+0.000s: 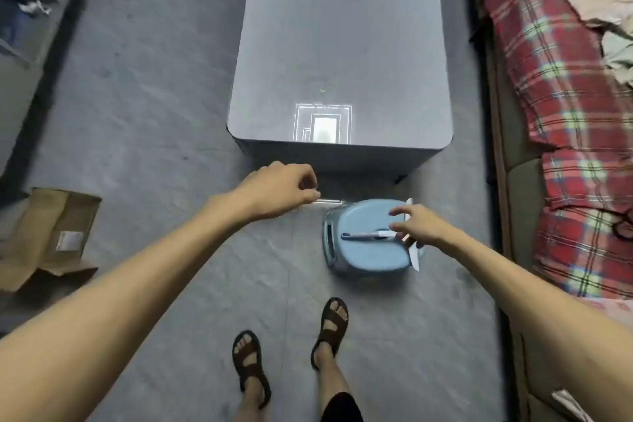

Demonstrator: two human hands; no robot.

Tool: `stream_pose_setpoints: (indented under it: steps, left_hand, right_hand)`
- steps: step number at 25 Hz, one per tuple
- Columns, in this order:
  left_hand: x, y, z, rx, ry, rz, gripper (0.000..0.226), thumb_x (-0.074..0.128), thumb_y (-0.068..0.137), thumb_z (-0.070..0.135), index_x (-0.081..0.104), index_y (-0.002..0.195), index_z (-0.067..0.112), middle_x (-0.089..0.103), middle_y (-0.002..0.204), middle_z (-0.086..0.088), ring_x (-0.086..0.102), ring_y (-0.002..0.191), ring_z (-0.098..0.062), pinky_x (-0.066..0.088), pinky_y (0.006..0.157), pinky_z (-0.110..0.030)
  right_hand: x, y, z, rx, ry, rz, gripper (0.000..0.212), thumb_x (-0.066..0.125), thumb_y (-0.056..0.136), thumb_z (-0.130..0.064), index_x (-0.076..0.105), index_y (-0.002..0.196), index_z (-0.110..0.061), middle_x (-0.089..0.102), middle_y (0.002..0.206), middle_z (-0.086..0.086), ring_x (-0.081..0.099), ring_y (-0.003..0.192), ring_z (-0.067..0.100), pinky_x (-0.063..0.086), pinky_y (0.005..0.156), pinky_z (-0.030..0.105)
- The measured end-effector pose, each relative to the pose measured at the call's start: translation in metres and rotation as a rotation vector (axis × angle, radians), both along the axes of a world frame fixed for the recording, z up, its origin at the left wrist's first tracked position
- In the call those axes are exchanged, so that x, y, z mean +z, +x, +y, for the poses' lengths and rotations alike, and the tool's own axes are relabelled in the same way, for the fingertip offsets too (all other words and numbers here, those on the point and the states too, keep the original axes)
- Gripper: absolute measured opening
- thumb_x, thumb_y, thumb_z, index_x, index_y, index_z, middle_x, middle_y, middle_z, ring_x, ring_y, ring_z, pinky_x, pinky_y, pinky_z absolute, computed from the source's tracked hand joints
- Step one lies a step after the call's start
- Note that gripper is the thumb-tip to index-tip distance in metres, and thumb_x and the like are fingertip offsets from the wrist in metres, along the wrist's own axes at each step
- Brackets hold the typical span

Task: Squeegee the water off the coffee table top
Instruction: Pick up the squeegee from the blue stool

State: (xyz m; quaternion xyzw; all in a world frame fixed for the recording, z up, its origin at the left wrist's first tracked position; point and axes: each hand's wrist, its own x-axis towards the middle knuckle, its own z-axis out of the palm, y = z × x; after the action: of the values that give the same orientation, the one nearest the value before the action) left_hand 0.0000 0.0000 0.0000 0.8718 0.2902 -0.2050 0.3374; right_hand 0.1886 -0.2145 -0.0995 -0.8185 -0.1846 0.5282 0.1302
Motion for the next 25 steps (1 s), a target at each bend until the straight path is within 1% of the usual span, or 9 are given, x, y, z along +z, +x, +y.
stream_pose_setpoints:
  steps: [4, 8, 11, 13, 16, 18, 21, 23, 25]
  left_hand:
    - [-0.138, 0.01, -0.003, 0.002, -0.052, 0.088, 0.021, 0.052, 0.086, 0.045, 0.06, 0.104, 0.034, 0.071, 0.105, 0.01, 0.058, 0.1, -0.02, 0.05, 0.092, -0.043]
    - [-0.229, -0.004, -0.01, 0.037, -0.124, 0.086, 0.023, 0.054, 0.088, 0.045, 0.062, 0.104, 0.031, 0.071, 0.096, 0.008, 0.064, 0.095, -0.02, 0.053, 0.087, -0.039]
    - [-0.265, -0.015, -0.012, 0.086, -0.169, 0.073, 0.023, 0.054, 0.089, 0.043, 0.062, 0.105, 0.03, 0.071, 0.094, 0.009, 0.064, 0.091, -0.015, 0.053, 0.085, -0.035]
    - [-0.279, -0.018, -0.011, 0.107, -0.216, 0.091, 0.023, 0.055, 0.089, 0.042, 0.062, 0.106, 0.029, 0.07, 0.094, 0.01, 0.064, 0.09, -0.013, 0.052, 0.083, -0.033]
    - [-0.282, -0.021, -0.004, 0.087, -0.238, 0.14, 0.025, 0.056, 0.089, 0.044, 0.061, 0.108, 0.029, 0.068, 0.095, 0.01, 0.062, 0.089, -0.014, 0.052, 0.081, -0.033]
    - [-0.274, -0.021, 0.002, 0.07, -0.225, 0.156, 0.026, 0.055, 0.089, 0.045, 0.06, 0.11, 0.03, 0.068, 0.098, 0.01, 0.061, 0.093, -0.015, 0.052, 0.083, -0.036]
    - [-0.244, -0.011, 0.008, 0.054, -0.202, 0.165, 0.027, 0.054, 0.09, 0.044, 0.059, 0.112, 0.029, 0.069, 0.102, 0.009, 0.061, 0.096, -0.018, 0.051, 0.085, -0.037]
    - [-0.21, 0.0, 0.01, 0.021, -0.179, 0.162, 0.028, 0.054, 0.09, 0.045, 0.058, 0.113, 0.029, 0.069, 0.105, 0.008, 0.061, 0.098, -0.02, 0.05, 0.088, -0.038]
    - [-0.173, 0.009, 0.015, 0.0, -0.13, 0.158, 0.029, 0.054, 0.089, 0.046, 0.058, 0.113, 0.03, 0.07, 0.108, 0.008, 0.061, 0.103, -0.024, 0.049, 0.093, -0.041]
  right_hand:
    - [-0.142, -0.001, 0.005, -0.11, -0.147, 0.181, 0.048, 0.051, 0.097, -0.022, 0.038, 0.142, -0.018, 0.062, 0.091, 0.021, 0.061, 0.059, 0.027, 0.047, 0.048, 0.024]
    - [-0.258, -0.019, 0.021, -0.239, -0.147, 0.222, 0.055, 0.049, 0.097, -0.031, 0.026, 0.148, -0.026, 0.053, 0.111, 0.015, 0.062, 0.07, 0.031, 0.055, 0.062, 0.035]
    - [-0.311, -0.032, 0.03, -0.354, -0.122, 0.206, 0.056, 0.051, 0.096, -0.034, 0.029, 0.146, -0.025, 0.049, 0.121, 0.009, 0.063, 0.076, 0.033, 0.057, 0.066, 0.039]
    - [-0.331, -0.036, 0.032, -0.49, -0.128, 0.175, 0.046, 0.052, 0.094, -0.031, 0.042, 0.138, -0.021, 0.053, 0.115, 0.01, 0.064, 0.074, 0.032, 0.057, 0.063, 0.038]
    - [-0.335, -0.039, 0.032, -0.685, -0.103, 0.067, 0.015, 0.055, 0.086, -0.023, 0.063, 0.097, -0.017, 0.064, 0.099, 0.015, 0.062, 0.062, 0.03, 0.058, 0.058, 0.039]
    - [-0.32, -0.036, 0.029, -0.771, -0.096, -0.058, 0.01, 0.059, 0.079, -0.023, 0.064, 0.076, -0.015, 0.067, 0.082, 0.014, 0.06, 0.05, 0.028, 0.06, 0.061, 0.042]
    - [-0.273, -0.025, 0.022, -0.925, -0.09, -0.113, 0.004, 0.061, 0.08, -0.011, 0.064, 0.082, -0.012, 0.066, 0.076, 0.016, 0.056, 0.044, 0.026, 0.058, 0.05, 0.034]
    - [-0.227, -0.019, 0.016, -0.999, -0.048, 0.018, 0.012, 0.058, 0.083, 0.002, 0.06, 0.087, -0.009, 0.058, 0.075, 0.014, 0.053, 0.047, 0.025, 0.053, 0.039, 0.027]
    - [-0.173, -0.023, 0.02, -0.944, -0.01, 0.201, 0.017, 0.054, 0.087, 0.008, 0.053, 0.089, -0.009, 0.049, 0.072, 0.009, 0.049, 0.048, 0.021, 0.051, 0.037, 0.025]
